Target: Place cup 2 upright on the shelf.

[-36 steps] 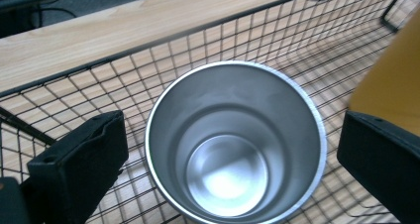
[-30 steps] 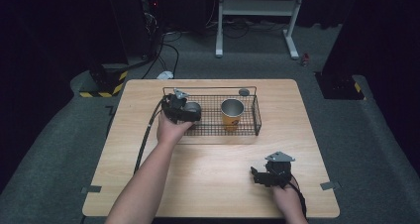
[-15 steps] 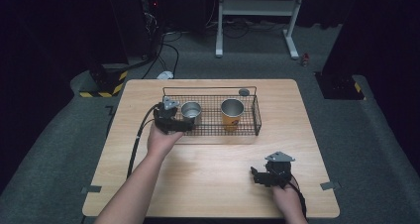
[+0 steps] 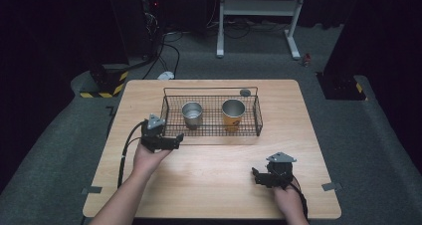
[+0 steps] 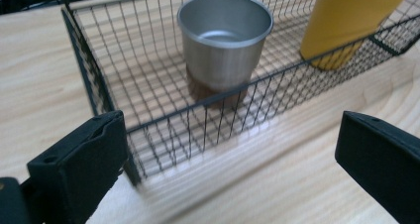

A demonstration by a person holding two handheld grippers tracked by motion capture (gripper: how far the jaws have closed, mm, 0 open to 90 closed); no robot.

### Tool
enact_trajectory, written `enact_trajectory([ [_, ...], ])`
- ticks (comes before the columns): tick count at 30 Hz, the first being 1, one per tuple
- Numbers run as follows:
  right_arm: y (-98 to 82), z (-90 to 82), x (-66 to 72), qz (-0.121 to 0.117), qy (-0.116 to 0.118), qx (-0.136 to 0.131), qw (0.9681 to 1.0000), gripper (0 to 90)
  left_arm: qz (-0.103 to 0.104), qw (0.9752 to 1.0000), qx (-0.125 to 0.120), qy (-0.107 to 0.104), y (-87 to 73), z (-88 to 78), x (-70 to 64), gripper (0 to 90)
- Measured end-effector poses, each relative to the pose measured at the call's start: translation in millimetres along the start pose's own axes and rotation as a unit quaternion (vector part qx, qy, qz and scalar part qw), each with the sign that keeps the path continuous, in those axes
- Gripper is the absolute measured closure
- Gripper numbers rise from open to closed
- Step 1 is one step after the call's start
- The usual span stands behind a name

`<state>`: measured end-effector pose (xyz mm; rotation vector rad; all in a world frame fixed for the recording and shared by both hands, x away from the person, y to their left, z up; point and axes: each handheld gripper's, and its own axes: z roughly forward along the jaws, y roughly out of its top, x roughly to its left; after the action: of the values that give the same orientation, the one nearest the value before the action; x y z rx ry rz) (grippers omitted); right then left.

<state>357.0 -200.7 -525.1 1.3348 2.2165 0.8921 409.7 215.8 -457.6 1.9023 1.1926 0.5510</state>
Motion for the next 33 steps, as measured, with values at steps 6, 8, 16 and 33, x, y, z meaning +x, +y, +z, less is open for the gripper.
enact_trajectory([
  [6,0.0,0.0,0.0,0.0,0.0,0.0,1.0,10.0,-0.003,0.9998,0.012,-0.015,-23.4,-10.3,3.0,0.7],
  [8,0.0,0.0,0.0,0.0,0.0,0.0,1.0,10.0,-0.002,0.9996,0.02,-0.02,-30.4,-12.2,3.2,0.7],
  [16,0.0,0.0,0.0,0.0,0.0,0.0,1.0,10.0,0.005,0.9973,0.061,-0.04,-66.9,-16.7,-1.8,2.3],
  [33,-0.2,-0.5,1.0,0.002,-0.002,0.0,1.0,10.5,0.007,0.9961,0.081,0.036,-110.3,-28.8,1.9,0.2],
])
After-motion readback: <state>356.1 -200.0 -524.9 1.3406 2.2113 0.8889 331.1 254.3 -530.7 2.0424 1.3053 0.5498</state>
